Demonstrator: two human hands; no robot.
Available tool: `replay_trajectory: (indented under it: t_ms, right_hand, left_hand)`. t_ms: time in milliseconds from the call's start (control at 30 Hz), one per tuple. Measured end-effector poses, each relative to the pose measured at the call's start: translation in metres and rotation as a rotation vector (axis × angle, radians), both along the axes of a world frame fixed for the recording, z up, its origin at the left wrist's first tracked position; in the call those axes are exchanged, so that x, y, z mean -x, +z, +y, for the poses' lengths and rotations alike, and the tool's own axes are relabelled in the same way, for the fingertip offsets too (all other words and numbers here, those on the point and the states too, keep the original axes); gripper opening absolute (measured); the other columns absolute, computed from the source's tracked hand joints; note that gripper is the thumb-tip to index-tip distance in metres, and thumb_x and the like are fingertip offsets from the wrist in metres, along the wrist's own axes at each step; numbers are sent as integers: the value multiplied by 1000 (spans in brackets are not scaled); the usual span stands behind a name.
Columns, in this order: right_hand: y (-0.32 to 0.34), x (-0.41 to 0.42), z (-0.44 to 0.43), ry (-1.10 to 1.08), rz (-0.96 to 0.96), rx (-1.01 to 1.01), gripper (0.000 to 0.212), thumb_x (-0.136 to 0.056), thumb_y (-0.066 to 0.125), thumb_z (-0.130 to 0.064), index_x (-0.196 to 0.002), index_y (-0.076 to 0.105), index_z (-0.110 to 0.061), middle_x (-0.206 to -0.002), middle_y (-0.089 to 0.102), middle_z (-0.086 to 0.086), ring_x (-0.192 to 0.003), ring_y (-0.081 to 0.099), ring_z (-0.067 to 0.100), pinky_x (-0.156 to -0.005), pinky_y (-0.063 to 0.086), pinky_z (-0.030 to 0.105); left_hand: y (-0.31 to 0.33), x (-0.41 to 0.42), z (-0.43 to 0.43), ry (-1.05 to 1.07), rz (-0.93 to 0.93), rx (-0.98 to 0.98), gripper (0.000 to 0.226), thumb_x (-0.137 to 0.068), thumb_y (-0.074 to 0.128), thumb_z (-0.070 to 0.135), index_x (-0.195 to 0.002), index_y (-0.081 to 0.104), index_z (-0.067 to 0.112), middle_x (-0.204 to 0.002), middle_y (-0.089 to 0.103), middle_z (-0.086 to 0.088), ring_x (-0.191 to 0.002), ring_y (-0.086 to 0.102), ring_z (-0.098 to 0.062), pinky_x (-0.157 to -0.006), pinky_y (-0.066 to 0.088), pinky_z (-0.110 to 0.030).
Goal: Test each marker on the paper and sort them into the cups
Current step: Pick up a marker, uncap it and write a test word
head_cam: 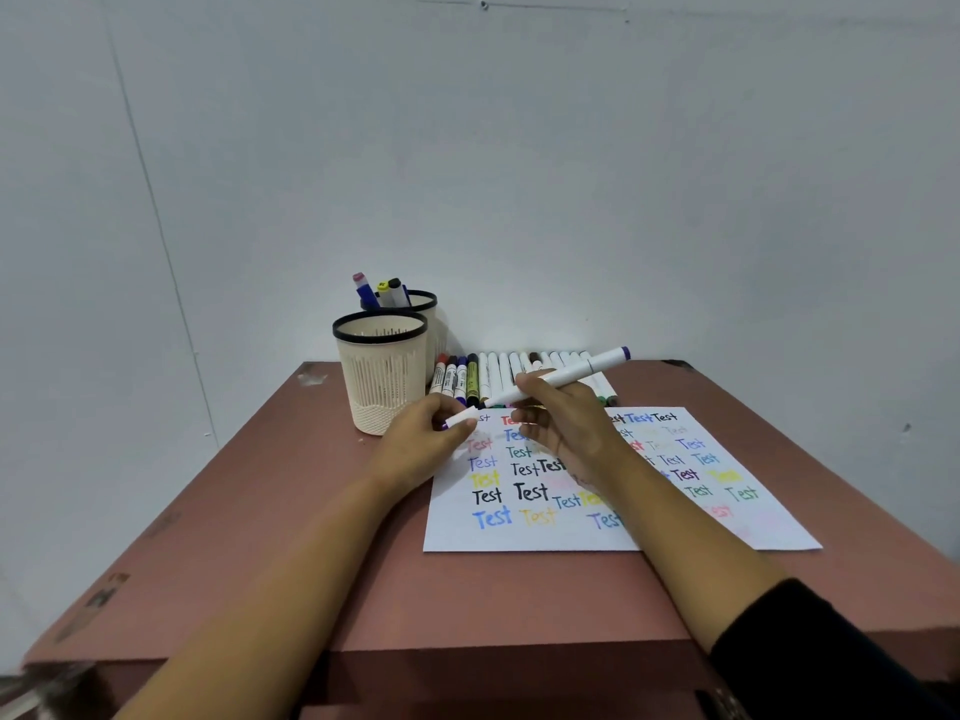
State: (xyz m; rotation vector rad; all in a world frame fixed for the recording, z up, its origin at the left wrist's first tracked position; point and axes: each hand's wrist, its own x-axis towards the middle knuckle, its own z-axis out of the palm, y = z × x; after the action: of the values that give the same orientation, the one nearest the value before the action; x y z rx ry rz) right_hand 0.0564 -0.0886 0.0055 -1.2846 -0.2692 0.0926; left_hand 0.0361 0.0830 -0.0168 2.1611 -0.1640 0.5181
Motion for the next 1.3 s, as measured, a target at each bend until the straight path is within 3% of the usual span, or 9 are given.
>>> replay_trajectory:
  t_ms: [300, 433, 500, 600, 833, 1100, 1300]
  right_hand:
    - [-1, 2, 2, 42, 27, 31, 11, -92, 59, -15, -84, 62, -9, -71, 65, 5, -59, 59, 13, -53, 50, 22]
    - [-1, 3, 4, 100, 45, 35, 16, -92, 60, -19, -83, 62, -6, -63, 54, 3, -54, 49, 11, -49, 43, 20]
    - [-1, 5, 4, 115, 50, 9, 16, -91, 60, -18, -82, 63, -6, -60, 53, 2, -52, 47, 10, -48, 41, 19]
    - [-1, 6, 4, 153, 57, -47, 13, -90, 60, -15, -82, 63, -6, -60, 56, 3, -50, 50, 9, -48, 44, 18]
    - [-3, 6, 6, 189, 54, -63, 11, -89, 60, -15, -83, 62, -6, -59, 57, 2, -50, 52, 10, -50, 47, 18]
    - [-6, 5, 8, 228, 131, -127, 13, -91, 57, -11, -82, 61, -3, -58, 57, 5, -49, 55, 10, -49, 49, 17]
    - [-8, 1, 9, 238, 149, -140, 12, -91, 58, -12, -85, 62, -3, -59, 57, 5, -50, 55, 10, -49, 50, 18]
  left_hand:
    - [3, 3, -3, -57, -66, 9, 15, -88, 62, 22, -99, 65, 12, -67, 50, 6, -57, 42, -3, -54, 34, -11]
    - [3, 4, -5, -117, -72, 43, 17, -89, 61, 25, -100, 66, 13, -70, 58, -13, -57, 46, -1, -58, 35, -18]
    - [5, 8, -7, -137, -79, 76, 14, -90, 58, 25, -97, 65, 15, -68, 63, -4, -61, 51, -4, -64, 40, -25]
    - [6, 11, -9, -134, -110, 84, 15, -93, 53, 26, -88, 65, 18, -61, 60, 8, -59, 48, -5, -62, 38, -22]
    - [4, 9, -11, -138, -119, 53, 29, -96, 47, 25, -78, 62, 7, -53, 51, 7, -48, 45, -1, -53, 32, -14]
    - [-2, 5, -10, -186, -129, 112, 25, -90, 49, 37, -66, 55, 31, -46, 48, 12, -44, 42, 0, -49, 29, -14]
    - [0, 4, -13, -174, -109, 135, 26, -94, 50, 24, -69, 57, 25, -49, 44, 10, -44, 40, 0, -51, 29, -19]
